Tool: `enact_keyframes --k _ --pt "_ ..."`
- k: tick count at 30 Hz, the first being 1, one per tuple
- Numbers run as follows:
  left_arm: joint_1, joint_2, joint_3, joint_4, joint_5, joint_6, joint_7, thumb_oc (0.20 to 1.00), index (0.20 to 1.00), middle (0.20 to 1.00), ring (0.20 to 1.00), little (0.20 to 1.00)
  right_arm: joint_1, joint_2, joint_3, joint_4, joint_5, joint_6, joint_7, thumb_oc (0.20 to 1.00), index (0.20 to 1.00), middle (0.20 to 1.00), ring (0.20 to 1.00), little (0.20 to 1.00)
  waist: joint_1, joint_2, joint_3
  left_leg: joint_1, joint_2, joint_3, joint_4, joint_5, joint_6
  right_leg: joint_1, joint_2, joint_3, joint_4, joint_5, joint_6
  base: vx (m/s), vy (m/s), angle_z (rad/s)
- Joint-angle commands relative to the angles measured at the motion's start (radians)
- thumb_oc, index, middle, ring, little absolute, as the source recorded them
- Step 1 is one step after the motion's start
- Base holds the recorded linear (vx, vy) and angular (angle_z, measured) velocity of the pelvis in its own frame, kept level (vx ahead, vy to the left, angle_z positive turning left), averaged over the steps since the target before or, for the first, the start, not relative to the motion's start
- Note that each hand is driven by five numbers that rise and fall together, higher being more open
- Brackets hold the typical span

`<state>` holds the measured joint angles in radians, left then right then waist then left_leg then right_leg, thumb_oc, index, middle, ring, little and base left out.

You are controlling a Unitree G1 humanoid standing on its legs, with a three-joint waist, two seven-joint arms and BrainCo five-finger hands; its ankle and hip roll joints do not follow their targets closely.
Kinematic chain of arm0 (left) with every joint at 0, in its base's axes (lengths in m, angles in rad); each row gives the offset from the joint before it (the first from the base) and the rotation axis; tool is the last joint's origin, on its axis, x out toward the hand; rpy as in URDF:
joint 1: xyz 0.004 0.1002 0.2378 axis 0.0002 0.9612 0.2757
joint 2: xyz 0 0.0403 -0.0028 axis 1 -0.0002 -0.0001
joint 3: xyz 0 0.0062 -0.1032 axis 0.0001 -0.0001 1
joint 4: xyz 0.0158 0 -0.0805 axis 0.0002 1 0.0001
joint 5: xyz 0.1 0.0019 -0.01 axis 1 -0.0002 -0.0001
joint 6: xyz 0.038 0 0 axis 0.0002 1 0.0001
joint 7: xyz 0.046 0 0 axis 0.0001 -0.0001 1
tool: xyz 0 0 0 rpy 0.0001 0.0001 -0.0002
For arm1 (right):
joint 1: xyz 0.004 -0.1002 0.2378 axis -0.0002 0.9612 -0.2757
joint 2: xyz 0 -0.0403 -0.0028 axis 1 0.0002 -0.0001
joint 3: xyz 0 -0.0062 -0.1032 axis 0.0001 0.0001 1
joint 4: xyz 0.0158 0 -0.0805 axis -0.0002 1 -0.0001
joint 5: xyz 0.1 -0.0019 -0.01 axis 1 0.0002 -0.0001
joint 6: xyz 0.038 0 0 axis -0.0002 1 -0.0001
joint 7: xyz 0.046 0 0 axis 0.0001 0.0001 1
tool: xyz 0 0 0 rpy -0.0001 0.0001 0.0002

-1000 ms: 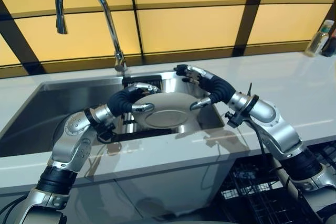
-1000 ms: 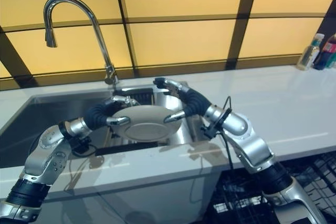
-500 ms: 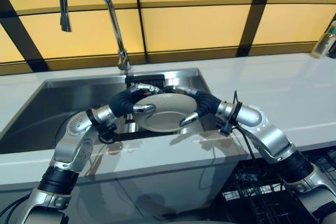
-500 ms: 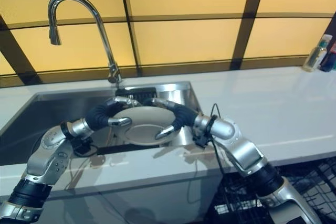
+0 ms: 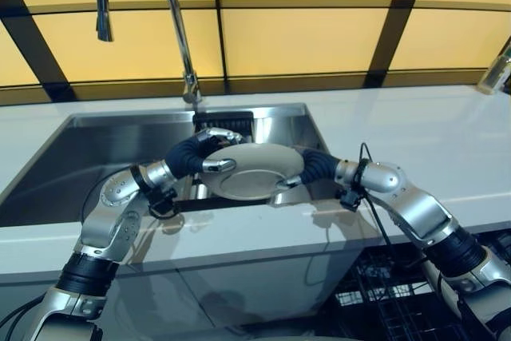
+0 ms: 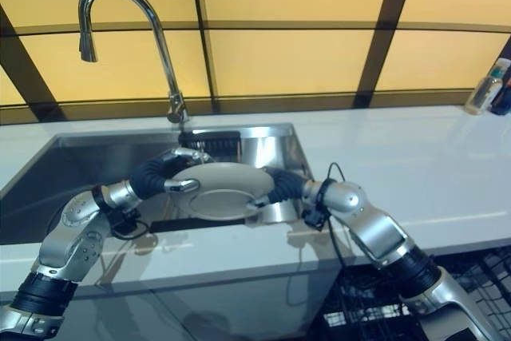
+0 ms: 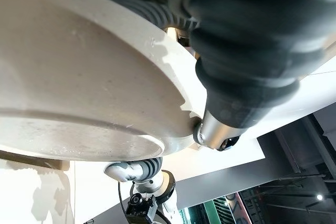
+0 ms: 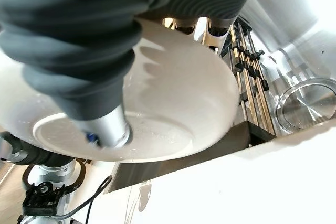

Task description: Pick up plates and place into dishwasher.

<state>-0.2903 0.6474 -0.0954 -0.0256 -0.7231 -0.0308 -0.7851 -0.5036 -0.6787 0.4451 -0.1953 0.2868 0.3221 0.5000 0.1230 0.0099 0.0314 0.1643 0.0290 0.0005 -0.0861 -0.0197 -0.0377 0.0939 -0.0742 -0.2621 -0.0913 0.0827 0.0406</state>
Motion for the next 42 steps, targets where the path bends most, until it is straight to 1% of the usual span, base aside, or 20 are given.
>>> enact_keyframes --k 1,9,15,18,20,21,22,25,29,34,37,42 --pt "-0.082 0.017 0.000 -0.009 -0.052 -0.043 0.015 0.200 0.200 0.200 0.200 0.200 -0.062 0.015 0.023 -0.025 0.009 -0.020 -0.023 0.200 0.200 0.200 0.200 0.200 -0.007 -0.036 -0.041 -0.061 -0.029 0.042 0.001 -0.017 0.008 0.046 -0.026 -0.011 0.031 -0.125 0.047 0.00 0.000 0.00" --pt "-0.069 -0.010 0.010 -0.002 -0.044 -0.046 0.011 0.200 0.200 0.200 0.200 0.200 -0.057 0.055 -0.001 -0.009 0.061 -0.025 -0.085 0.200 0.200 0.200 0.200 0.200 -0.006 -0.033 -0.044 -0.055 -0.030 0.045 0.001 -0.020 0.009 0.050 -0.024 -0.007 0.024 -0.121 0.047 0.00 0.000 0.00" --pt "-0.064 -0.023 0.014 0.005 -0.043 -0.043 0.013 0.200 0.200 0.200 0.200 0.200 -0.051 0.075 -0.022 -0.004 0.062 -0.023 -0.104 0.200 0.200 0.200 0.200 0.200 -0.009 -0.031 -0.043 -0.050 -0.028 0.055 0.000 -0.024 0.010 0.051 -0.025 -0.005 0.020 -0.119 0.048 0.00 0.001 -0.02" --pt "-0.063 -0.027 0.018 0.003 -0.054 -0.044 0.030 0.200 0.200 0.200 0.200 0.200 -0.045 0.073 -0.036 -0.006 0.065 -0.028 -0.113 0.200 0.200 0.200 0.200 0.200 -0.012 -0.032 -0.043 -0.048 -0.026 0.062 0.001 -0.024 0.008 0.053 -0.026 -0.007 0.018 -0.118 0.049 -0.02 -0.002 -0.04" --pt "-0.060 -0.032 0.024 0.003 -0.054 -0.039 0.066 0.200 0.200 0.200 0.200 0.200 -0.040 0.069 -0.048 -0.006 0.063 -0.033 -0.118 0.200 0.200 0.200 0.200 0.200 -0.015 -0.033 -0.043 -0.048 -0.025 0.065 0.002 -0.025 0.008 0.052 -0.026 -0.006 0.018 -0.119 0.049 0.00 0.000 0.00" --pt "-0.062 -0.034 0.026 0.005 -0.054 -0.035 0.094 0.655 0.655 0.655 0.655 0.655 -0.039 0.067 -0.053 -0.007 0.061 -0.036 -0.123 0.200 0.200 0.200 0.200 0.200 -0.016 -0.034 -0.044 -0.047 -0.024 0.068 0.002 -0.025 0.008 0.051 -0.026 -0.006 0.019 -0.118 0.049 -0.03 -0.010 -0.01" --pt "-0.064 -0.039 0.028 0.015 -0.054 -0.038 0.118 1.000 1.000 1.000 1.000 1.000 -0.043 0.064 -0.056 -0.003 0.061 -0.039 -0.133 0.200 0.200 0.200 0.200 0.200 -0.018 -0.034 -0.045 -0.046 -0.023 0.070 0.002 -0.025 0.007 0.050 -0.027 -0.006 0.021 -0.118 0.049 -0.03 -0.013 -0.01" --pt "-0.070 -0.049 0.037 0.027 -0.075 -0.052 0.177 1.000 1.000 1.000 1.000 1.000 -0.049 0.054 -0.078 0.000 0.046 -0.046 -0.164 0.200 0.200 0.200 0.200 0.200 -0.021 -0.037 -0.045 -0.046 -0.021 0.075 0.004 -0.026 0.007 0.050 -0.027 -0.007 0.028 -0.122 0.048 -0.04 -0.016 -0.01" --pt "-0.066 -0.078 0.058 0.033 -0.059 -0.088 0.246 1.000 1.000 1.000 1.000 1.000 -0.068 0.052 -0.121 0.004 0.037 -0.058 -0.226 0.200 0.200 0.200 0.200 0.200 -0.024 -0.041 -0.046 -0.042 -0.017 0.081 0.006 -0.030 0.007 0.048 -0.026 -0.006 0.037 -0.127 0.046 -0.03 -0.020 -0.01" --pt "-0.071 -0.102 0.085 0.042 -0.057 -0.107 0.330 1.000 1.000 1.000 1.000 1.000 -0.103 0.030 -0.193 0.018 0.030 -0.067 -0.314 0.200 0.200 0.200 0.200 0.200 -0.033 -0.048 -0.049 -0.034 -0.012 0.092 0.008 -0.038 0.006 0.049 -0.027 -0.003 0.044 -0.131 0.045 -0.01 -0.008 -0.01" --pt "-0.073 -0.109 0.112 0.053 -0.055 -0.108 0.389 1.000 1.000 1.000 1.000 1.000 -0.107 0.000 -0.250 0.032 0.018 -0.075 -0.358 0.200 0.200 0.200 0.200 0.200 -0.044 -0.050 -0.050 -0.030 -0.010 0.099 0.007 -0.043 0.007 0.050 -0.026 0.003 0.045 -0.132 0.046 -0.01 -0.007 -0.03" --pt "-0.065 -0.103 0.132 0.052 -0.059 -0.109 0.414 1.000 1.000 1.000 1.000 1.000 -0.070 -0.039 -0.336 0.034 0.030 -0.095 -0.405 0.200 0.200 0.200 0.200 0.200 -0.063 -0.048 -0.050 -0.024 -0.008 0.109 0.005 -0.046 0.008 0.050 -0.025 0.015 0.047 -0.131 0.049 -0.01 -0.007 -0.12"
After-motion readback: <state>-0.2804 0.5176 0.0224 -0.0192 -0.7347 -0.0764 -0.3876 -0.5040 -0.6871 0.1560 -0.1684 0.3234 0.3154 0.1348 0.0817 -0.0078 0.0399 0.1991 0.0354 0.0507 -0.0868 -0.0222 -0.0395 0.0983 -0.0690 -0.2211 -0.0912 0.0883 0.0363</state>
